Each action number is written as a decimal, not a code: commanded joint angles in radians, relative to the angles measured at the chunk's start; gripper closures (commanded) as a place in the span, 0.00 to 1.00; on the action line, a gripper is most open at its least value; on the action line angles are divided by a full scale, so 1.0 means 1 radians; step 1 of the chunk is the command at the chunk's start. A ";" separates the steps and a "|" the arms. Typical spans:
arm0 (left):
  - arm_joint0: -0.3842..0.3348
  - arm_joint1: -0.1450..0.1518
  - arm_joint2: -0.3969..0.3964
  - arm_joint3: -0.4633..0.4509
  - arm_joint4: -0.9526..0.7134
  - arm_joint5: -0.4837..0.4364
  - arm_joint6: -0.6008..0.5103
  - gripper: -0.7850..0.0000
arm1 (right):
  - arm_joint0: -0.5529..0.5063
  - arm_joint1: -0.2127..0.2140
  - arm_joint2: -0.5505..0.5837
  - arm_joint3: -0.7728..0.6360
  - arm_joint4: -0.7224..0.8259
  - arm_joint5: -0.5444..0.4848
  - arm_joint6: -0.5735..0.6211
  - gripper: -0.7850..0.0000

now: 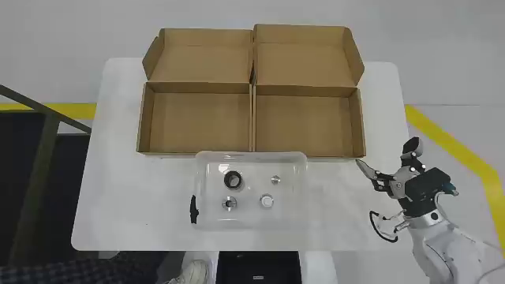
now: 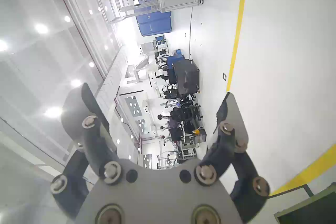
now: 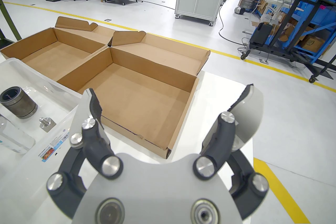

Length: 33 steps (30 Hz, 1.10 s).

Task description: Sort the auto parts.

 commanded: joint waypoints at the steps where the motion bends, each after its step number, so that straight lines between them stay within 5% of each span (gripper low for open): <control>1: 0.000 0.000 0.000 0.000 0.000 0.000 0.000 0.00 | 0.000 0.000 0.000 0.000 0.000 0.000 0.000 0.00; 19: 0.000 0.000 0.000 0.000 0.000 0.000 0.000 0.00 | 0.004 0.001 -0.006 -0.005 -0.005 -0.009 0.012 0.00; 33: 0.000 0.000 0.000 0.000 0.000 0.000 0.000 0.00 | 0.029 0.026 -0.116 -0.168 -0.191 -0.270 0.184 0.00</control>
